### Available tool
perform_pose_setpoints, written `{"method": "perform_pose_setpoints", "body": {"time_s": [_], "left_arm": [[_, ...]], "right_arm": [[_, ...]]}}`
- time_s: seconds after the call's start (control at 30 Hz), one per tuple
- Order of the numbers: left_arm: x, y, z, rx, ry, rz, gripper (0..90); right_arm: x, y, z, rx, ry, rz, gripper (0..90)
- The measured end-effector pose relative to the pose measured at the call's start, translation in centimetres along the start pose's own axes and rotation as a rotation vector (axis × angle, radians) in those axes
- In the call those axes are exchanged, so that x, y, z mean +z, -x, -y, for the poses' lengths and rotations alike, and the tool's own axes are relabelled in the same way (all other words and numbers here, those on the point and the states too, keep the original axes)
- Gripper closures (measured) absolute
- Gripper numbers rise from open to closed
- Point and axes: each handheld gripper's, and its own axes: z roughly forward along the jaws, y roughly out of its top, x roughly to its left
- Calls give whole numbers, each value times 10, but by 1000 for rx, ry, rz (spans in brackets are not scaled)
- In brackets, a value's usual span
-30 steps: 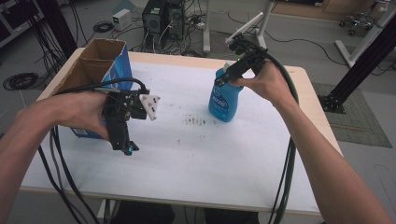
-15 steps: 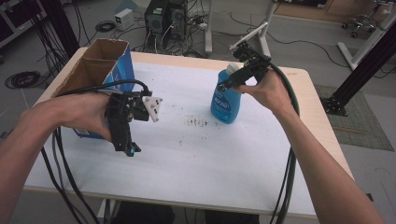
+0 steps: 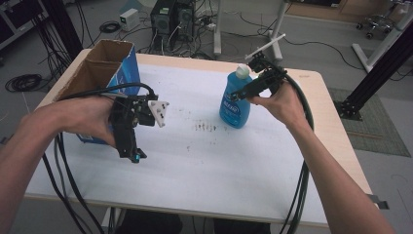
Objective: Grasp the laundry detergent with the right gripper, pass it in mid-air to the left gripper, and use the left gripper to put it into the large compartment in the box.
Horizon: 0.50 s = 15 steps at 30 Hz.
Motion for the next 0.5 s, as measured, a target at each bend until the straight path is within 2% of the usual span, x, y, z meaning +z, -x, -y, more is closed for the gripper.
{"method": "perform_pose_setpoints", "body": {"time_s": [0.2, 0.5], "left_arm": [[1, 0, -1, 4, -2, 2, 75], [3, 0, -1, 4, -2, 0, 75]], "right_arm": [[1, 1, 9, 3, 41, -7, 53], [7, -2, 20, -3, 72, -3, 52]]}}
